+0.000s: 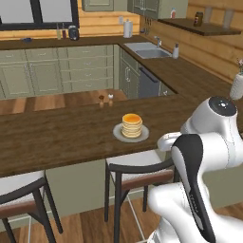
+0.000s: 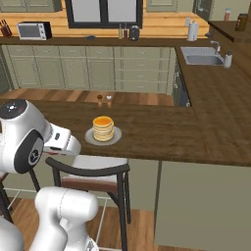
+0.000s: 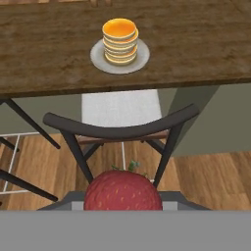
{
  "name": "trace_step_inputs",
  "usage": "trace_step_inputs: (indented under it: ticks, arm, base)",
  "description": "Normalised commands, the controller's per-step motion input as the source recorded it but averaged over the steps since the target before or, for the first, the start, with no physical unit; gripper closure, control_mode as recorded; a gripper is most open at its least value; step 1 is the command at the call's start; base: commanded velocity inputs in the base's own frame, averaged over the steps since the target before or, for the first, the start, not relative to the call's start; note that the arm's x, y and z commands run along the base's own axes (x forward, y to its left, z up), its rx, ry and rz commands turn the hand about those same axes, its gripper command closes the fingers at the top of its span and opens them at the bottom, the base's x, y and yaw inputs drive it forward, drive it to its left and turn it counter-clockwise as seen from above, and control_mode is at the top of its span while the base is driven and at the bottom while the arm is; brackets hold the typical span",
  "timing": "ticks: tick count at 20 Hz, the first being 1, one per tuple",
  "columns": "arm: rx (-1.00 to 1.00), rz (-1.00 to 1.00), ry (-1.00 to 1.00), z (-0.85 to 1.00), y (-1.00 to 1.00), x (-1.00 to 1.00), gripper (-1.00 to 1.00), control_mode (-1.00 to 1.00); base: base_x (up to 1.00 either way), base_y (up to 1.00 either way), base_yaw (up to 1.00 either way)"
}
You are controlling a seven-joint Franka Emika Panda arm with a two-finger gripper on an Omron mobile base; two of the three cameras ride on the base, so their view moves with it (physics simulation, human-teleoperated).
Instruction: Take the strawberry from the fridge and place it on top of the pancake, located on the dining counter.
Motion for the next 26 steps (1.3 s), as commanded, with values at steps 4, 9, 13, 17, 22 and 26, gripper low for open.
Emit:
trace_step_inputs:
  ticks: [4, 9, 13, 17, 22, 26]
  arm:
    - [0.0, 0.0, 0.0, 0.0, 0.0, 0.0, 1.0, 1.0]
    - [0.0, 0.14, 0.0, 0.16, -0.01, 0.87, 1.0, -1.0]
    - [0.0, 0.13, 0.0, 0.14, -0.06, 1.0, 1.0, -1.0]
    - [0.0, 0.04, 0.1, 0.07, 0.0, 1.0, 1.0, -1.0]
    - [0.0, 0.0, 0.1, -0.01, 0.0, 1.0, 1.0, -1.0]
    - [-0.05, 0.0, 0.13, -0.19, 0.01, 1.0, 1.0, -1.0]
  base:
    - [0.08, 0.0, 0.01]
    - [0.0, 0.0, 0.0]
    - [0.0, 0.0, 0.0]
    - [0.0, 0.0, 0.0]
    - [0.0, 0.0, 0.0]
    - [0.0, 0.0, 0.0]
